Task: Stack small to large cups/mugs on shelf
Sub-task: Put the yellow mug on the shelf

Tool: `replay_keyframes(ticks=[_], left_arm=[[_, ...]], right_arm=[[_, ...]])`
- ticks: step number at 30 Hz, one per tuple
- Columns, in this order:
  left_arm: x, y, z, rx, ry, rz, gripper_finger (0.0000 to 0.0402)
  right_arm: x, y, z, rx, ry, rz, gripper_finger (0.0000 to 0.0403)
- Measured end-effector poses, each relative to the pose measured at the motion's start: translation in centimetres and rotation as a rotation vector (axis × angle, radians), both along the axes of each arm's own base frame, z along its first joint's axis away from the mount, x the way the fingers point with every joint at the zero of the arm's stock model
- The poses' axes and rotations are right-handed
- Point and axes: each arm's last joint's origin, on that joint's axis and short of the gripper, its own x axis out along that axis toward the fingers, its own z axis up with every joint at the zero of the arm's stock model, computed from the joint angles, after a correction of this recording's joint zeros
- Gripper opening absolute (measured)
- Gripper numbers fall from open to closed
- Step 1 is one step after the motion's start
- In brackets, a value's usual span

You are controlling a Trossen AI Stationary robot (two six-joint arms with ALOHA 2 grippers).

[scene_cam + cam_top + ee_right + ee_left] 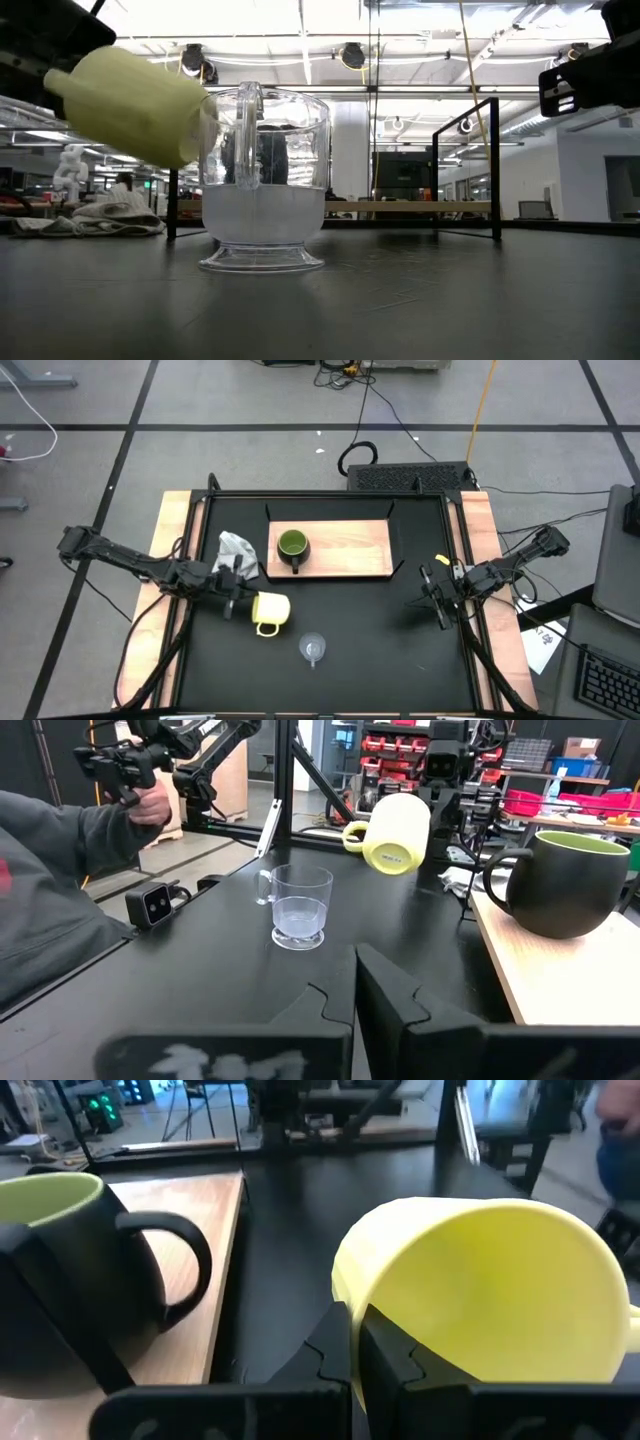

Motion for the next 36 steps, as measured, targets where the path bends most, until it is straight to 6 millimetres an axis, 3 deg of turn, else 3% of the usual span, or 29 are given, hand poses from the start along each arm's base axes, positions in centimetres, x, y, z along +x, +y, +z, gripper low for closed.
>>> replay_keyframes(ticks=[8, 15, 24, 36], left_arm=[[1.7, -0.3, 2.8, -0.106, -0.037, 0.046, 0.0003], [6.0, -0.4, 7.3, -0.05, -0.014, 0.087, 0.0003], [11.8, 2.2, 11.5, -0.033, 0.174, 0.13, 0.0003], [18.3, 5.2, 15.4, 0.022, 0.377, 0.085, 0.0003]], right_arm=[[0.0, 0.0, 0.1, -0.005, -0.014, 0.0, 0.0], [0.0, 0.0, 0.2, -0.003, -0.017, 0.001, 0.0], [0.0, 0.0, 0.0, -0.016, -0.008, 0.001, 0.0], [0.0, 0.0, 0.1, -0.022, -0.02, 0.002, 0.0]])
